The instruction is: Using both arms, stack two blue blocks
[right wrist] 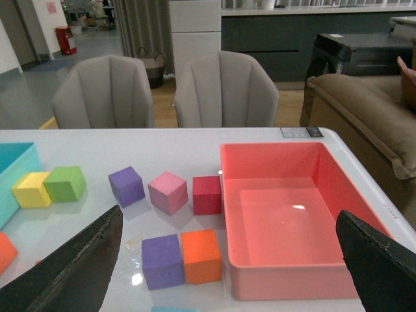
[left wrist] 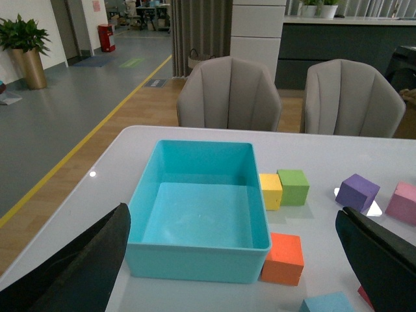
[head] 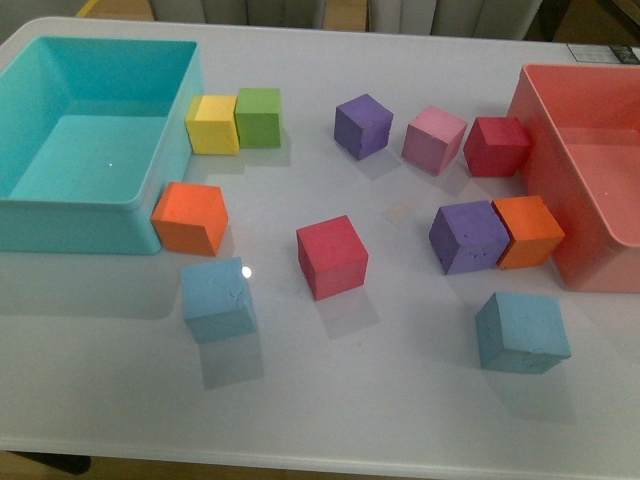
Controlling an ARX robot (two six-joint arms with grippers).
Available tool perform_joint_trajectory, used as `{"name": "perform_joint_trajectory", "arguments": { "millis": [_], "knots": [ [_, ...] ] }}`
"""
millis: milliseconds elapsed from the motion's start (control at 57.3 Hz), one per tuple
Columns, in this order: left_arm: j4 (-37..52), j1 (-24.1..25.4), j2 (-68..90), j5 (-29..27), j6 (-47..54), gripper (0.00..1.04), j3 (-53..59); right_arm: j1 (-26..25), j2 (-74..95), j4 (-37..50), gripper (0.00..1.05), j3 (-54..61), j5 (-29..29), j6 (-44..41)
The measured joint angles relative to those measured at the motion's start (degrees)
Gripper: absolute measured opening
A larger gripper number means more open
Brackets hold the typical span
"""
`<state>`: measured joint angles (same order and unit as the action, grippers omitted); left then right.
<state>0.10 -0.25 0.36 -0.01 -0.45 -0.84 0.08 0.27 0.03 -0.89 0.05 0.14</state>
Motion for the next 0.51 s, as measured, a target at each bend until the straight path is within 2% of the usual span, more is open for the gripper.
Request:
{"name": "perform_joint_trajectory", "arguments": {
  "millis": [506],
  "knots": [
    [0.0,0.0,0.0,0.0,0.0,0.96,0.0,0.0,0.0,0.0,0.96,0.0,0.0,0.0]
  ]
}}
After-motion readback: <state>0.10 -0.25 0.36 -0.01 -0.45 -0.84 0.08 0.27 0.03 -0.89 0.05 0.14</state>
